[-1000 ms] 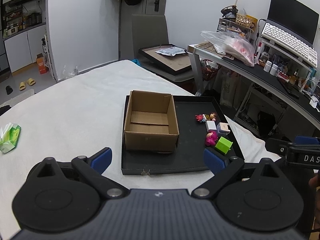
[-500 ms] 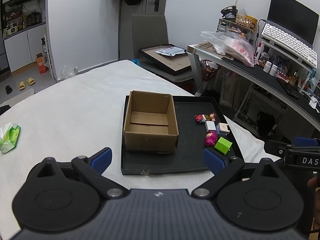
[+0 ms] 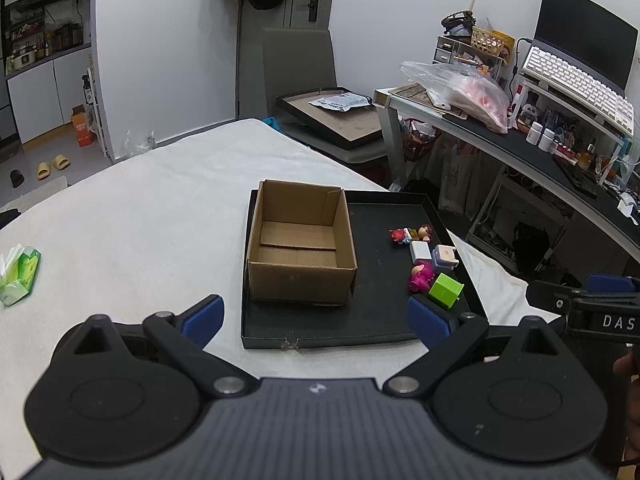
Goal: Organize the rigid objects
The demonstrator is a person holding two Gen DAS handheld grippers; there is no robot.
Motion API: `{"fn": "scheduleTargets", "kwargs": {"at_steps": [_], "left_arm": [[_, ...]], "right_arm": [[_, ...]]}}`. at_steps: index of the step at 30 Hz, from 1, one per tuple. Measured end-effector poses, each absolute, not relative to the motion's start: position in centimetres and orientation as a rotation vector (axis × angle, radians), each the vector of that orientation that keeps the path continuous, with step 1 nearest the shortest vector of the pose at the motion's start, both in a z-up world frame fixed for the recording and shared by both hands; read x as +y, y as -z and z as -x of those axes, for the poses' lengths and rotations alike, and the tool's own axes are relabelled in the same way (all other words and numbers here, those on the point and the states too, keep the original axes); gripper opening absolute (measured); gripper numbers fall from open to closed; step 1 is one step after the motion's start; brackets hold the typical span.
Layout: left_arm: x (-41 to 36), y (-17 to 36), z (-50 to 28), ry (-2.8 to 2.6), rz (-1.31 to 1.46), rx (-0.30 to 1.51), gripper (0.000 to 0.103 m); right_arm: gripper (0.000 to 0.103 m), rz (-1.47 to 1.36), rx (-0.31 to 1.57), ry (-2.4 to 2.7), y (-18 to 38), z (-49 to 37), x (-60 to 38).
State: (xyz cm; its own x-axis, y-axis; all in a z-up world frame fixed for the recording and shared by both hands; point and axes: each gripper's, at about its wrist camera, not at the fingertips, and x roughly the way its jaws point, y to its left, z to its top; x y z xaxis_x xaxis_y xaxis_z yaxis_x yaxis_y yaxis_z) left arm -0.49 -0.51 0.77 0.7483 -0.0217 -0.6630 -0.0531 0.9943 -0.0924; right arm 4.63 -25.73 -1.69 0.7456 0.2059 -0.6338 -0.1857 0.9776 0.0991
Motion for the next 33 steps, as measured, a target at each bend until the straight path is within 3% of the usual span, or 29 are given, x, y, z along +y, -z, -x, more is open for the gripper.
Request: {"fn": "scheduleTargets", "kwargs": {"at_steps": [19, 33], "left_arm": [[-0.3, 0.1, -0.2, -0.032, 0.112, 0.737, 0.097], [1.5, 3.0, -4.9, -0.073, 0.136, 0.792, 0.097]], "right_arm": [[0.103, -0.036, 0.712, -0.214, 2.1, -4.9, -25.7], [0.103, -0.037, 0.802, -0.169, 6.0, -9.1, -25.4]]}}
